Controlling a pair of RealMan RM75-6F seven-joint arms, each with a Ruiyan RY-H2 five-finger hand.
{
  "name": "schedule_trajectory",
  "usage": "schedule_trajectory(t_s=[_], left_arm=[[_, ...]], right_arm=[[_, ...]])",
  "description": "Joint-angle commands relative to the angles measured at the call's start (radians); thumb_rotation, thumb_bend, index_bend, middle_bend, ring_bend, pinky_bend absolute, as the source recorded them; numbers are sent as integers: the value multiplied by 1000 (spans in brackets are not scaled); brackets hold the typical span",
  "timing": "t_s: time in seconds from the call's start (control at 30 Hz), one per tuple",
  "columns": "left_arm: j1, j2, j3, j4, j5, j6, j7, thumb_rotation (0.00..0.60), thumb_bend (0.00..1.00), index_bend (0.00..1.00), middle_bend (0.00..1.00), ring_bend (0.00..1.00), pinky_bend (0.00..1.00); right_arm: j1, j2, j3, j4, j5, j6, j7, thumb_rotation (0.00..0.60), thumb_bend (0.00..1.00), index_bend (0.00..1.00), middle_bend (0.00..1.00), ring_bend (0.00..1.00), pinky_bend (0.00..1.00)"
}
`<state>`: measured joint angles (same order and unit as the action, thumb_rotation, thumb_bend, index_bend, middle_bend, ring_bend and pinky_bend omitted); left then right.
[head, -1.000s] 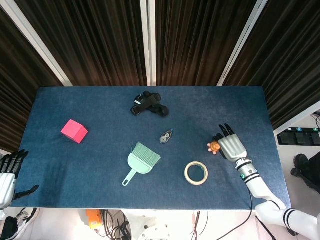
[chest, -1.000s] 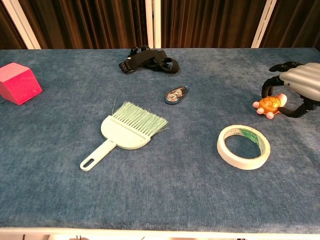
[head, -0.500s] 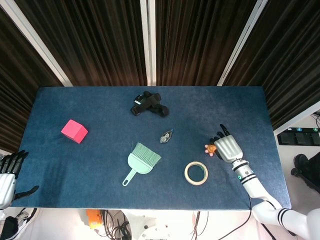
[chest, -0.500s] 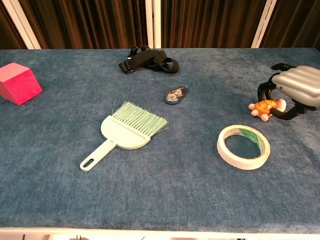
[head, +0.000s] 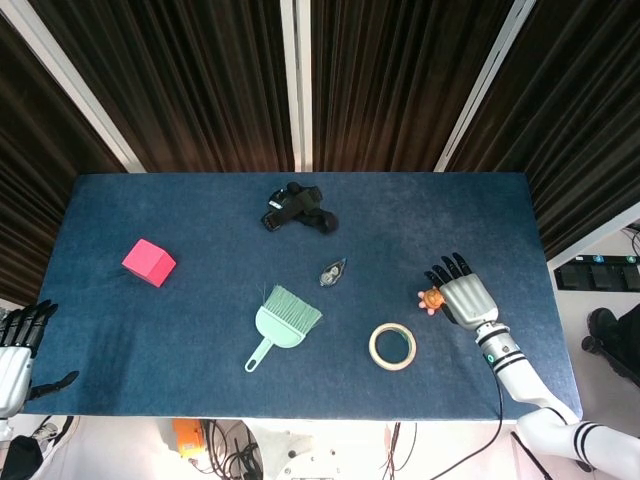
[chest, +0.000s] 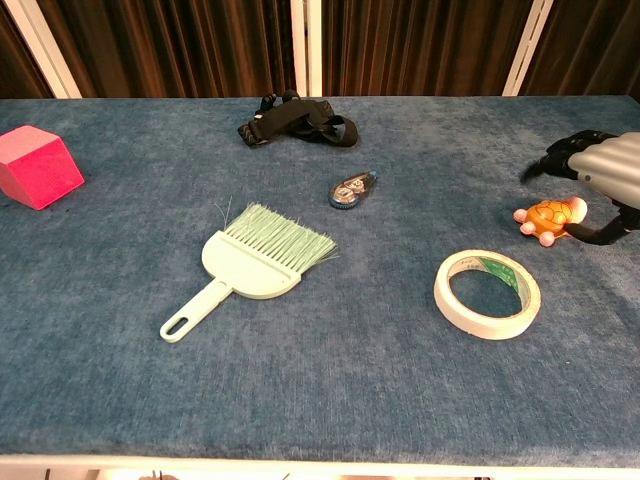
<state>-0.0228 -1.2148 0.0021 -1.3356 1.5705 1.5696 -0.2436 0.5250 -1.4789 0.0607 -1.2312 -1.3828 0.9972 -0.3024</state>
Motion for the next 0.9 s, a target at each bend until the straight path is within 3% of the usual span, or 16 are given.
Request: schedule_trajectory(t_s=[0.03, 0.27, 0.5, 0.77, 0.9], left_arm=[[0, 1, 0, -2, 0, 0, 2, 600, 0, 63, 21, 0, 46], [-1, 4, -1, -2, -3, -4, 1, 600, 0, 63, 21, 0, 46], [-2, 2, -1, 6, -9, -11, -9, 600, 0, 63, 21, 0, 46], [-5, -4, -2, 20, -13, -20, -24, 600, 0, 63, 21, 0, 46], [-6, -6, -3, 27, -16, -25, -30, 600, 0, 63, 21, 0, 46]], right_arm=[[-1, 7, 1, -17, 8, -7, -10, 600, 0, 0, 62, 0, 0], [0, -7, -4, -9, -23, 21, 22, 600, 33, 22, 165, 0, 0], [4, -31, -6, 30, -64, 57, 71, 600, 153, 283, 294, 0, 0], [19, -56, -1, 70, -59, 38, 70, 600, 253, 420, 370, 0, 0], [23, -82, 0, 103, -69, 50, 79, 600, 267, 561, 479, 58, 0]])
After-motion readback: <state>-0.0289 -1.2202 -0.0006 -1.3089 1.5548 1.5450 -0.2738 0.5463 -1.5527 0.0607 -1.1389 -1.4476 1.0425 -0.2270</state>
